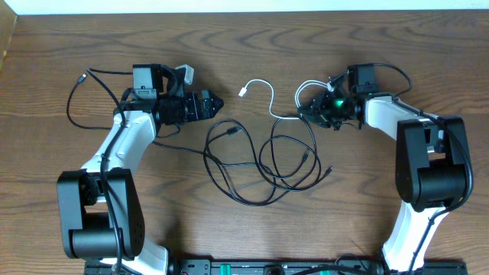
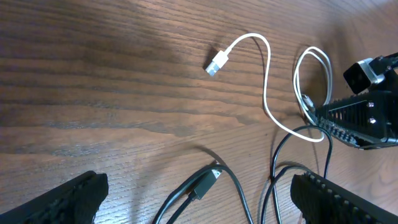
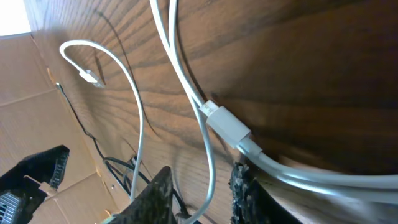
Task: Untangle cables
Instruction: 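Lower the right gripper onto the white cable near the pile, then grasp the white cable and lift it up and right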
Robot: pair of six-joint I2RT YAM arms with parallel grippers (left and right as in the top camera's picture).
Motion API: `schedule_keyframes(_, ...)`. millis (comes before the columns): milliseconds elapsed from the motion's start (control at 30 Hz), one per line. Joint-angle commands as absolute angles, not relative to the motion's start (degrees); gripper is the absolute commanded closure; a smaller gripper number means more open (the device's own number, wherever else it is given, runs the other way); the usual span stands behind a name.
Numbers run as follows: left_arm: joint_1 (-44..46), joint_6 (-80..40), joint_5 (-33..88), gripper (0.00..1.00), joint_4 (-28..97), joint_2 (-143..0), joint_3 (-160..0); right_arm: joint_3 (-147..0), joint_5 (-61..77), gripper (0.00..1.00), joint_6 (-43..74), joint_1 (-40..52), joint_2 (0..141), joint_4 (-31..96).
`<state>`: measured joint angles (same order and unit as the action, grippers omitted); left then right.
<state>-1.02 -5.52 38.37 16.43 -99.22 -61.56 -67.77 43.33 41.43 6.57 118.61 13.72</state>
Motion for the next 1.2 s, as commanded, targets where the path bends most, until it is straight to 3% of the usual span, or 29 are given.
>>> schedule_keyframes(0, -1.1, -5.0, 37.9, 0.00, 16.4, -99.6, -62.8, -68.2, 44.6, 0.75, 45.6, 7.6, 119.2, 15.5)
schedule_keyframes(133, -1.1, -5.0, 37.9, 0.00, 16.4, -99.6, -62.8, -68.2, 44.4, 0.67, 51.3, 8.0, 119.2, 16.0)
schedule_keyframes(333, -1.1, -5.0, 37.9, 0.00, 16.4, -99.6, -62.8, -68.2, 41.9, 0.68, 52.8, 8.4, 119.2, 16.1)
schedule_keyframes(600, -1.1, -5.0, 37.9, 0.00, 16.4, -99.6, -62.8, -68.2, 41.9, 0.92, 54.4, 8.4, 119.2, 16.0)
schedule_keyframes(1167, -1.1, -5.0, 37.9, 0.00, 16.4, -99.6, -62.8, -68.2, 41.9, 0.99, 49.0, 7.9, 119.1, 15.6)
